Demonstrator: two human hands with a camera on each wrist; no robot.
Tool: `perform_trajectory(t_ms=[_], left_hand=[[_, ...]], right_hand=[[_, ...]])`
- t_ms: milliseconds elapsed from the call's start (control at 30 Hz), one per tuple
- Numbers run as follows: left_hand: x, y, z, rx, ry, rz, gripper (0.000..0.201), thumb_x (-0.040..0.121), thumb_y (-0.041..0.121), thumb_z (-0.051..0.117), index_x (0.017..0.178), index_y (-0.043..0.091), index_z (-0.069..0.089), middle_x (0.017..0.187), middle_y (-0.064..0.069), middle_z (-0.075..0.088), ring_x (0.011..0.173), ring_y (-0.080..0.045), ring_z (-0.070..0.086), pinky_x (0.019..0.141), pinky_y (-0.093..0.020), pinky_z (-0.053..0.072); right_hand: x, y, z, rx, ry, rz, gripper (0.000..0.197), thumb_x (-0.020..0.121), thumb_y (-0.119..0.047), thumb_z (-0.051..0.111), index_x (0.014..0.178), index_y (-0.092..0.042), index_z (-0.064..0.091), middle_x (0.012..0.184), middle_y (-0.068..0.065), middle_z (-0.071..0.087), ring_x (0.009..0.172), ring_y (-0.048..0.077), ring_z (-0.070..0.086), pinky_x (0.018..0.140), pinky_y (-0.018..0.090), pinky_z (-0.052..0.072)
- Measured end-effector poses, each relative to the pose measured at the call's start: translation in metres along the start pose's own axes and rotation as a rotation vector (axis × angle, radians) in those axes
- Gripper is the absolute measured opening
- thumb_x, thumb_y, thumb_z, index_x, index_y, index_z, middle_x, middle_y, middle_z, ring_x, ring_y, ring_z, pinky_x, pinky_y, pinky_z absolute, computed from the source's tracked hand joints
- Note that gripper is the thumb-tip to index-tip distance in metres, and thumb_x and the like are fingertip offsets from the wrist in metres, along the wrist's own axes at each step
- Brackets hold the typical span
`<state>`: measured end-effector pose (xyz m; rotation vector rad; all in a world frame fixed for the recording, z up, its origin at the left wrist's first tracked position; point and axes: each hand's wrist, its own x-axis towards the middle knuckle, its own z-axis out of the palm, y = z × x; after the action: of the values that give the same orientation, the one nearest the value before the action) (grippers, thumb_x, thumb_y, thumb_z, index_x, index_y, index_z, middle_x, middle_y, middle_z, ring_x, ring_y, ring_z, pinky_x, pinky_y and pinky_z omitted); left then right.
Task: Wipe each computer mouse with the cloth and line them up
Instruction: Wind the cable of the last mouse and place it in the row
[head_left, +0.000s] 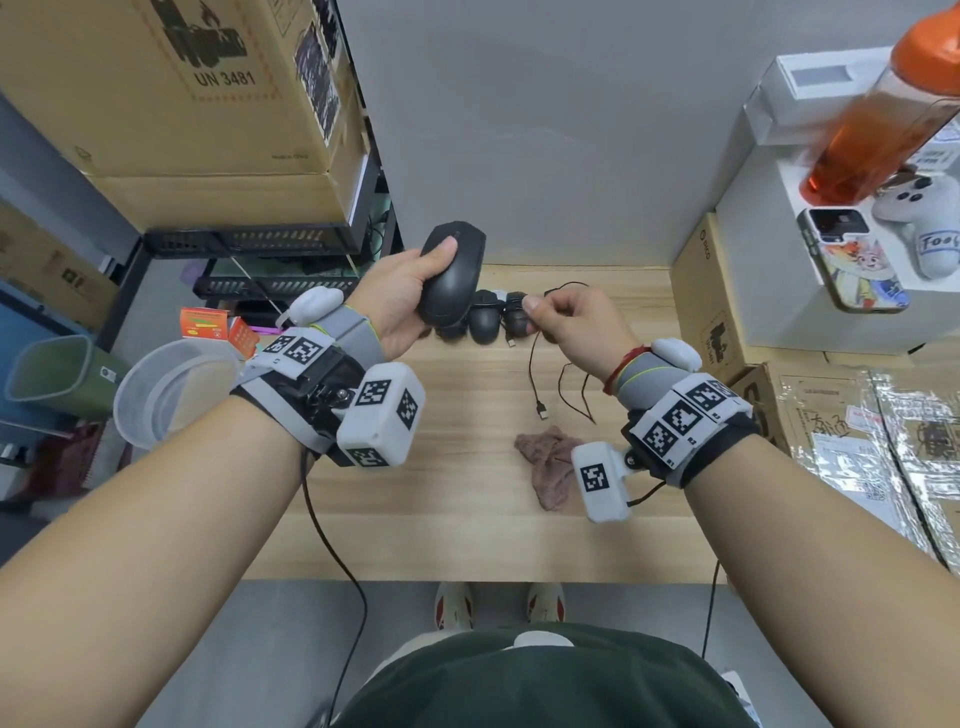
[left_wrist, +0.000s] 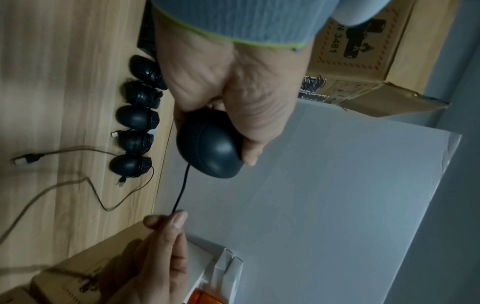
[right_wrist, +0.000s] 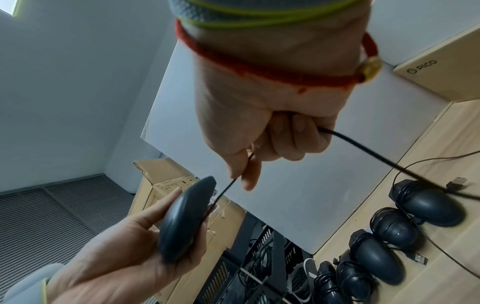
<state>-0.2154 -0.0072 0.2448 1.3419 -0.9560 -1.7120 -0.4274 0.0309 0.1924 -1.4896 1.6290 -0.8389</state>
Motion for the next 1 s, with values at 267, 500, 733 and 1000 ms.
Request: perform_trajectory(t_ms=[267,500,733,1000], left_hand=[[0.008,-0.010,-0.001,0.518,0.164,0.105,0.060,0.057,0.037,0.096,0.109,0.018,0.072,0.097,-0.002,0.077,0.084,-0.018,0.076,0.076,-0.039,0.063],[-0.001,-0.019,0.003,0.906,-0.100,0.115,0.029,0.063,0.033,0.095,0.085,0.035,0.077,0.084,0.012,0.073,0.082,-0.012,0.069,0.079,-0.027,0.057],[-0.015,-0.015,0.019,0.768,-0.317,0.101,0.041,0.064,0.019,0.095,0.095,0.021,0.068,0.085,0.006,0.074,0.075,-0.009,0.065,0.071,-0.023,0.054],[-0.020,-0.002,0.023,0.190,-0.330,0.134,0.048,0.063,0.012,0.088,0.091,0.018,0.049,0.087,-0.006,0.073,0.072,-0.027,0.066,0.060,-0.036,0.051]], right_hand=[[0.000,-0.010,-0.008,0.090,-0.072,-0.020,0.034,0.089,-0.039,0.070,0.065,-0.015,0.067,0.055,-0.002,0.051,0.054,0.012,0.046,0.060,0.026,0.038],[0.001,-0.035,-0.028,0.090,-0.122,-0.092,0.024,0.087,-0.030,0.075,0.071,-0.015,0.067,0.059,0.011,0.054,0.050,0.018,0.048,0.051,0.024,0.039],[0.000,-0.041,-0.027,0.039,-0.122,-0.112,0.020,0.086,-0.030,0.076,0.072,-0.018,0.068,0.060,0.011,0.058,0.050,0.008,0.047,0.050,0.019,0.040],[-0.001,-0.026,-0.018,0.064,-0.106,-0.083,0.041,0.084,-0.007,0.067,0.054,-0.034,0.065,0.045,-0.019,0.055,0.046,-0.006,0.048,0.052,0.018,0.040]])
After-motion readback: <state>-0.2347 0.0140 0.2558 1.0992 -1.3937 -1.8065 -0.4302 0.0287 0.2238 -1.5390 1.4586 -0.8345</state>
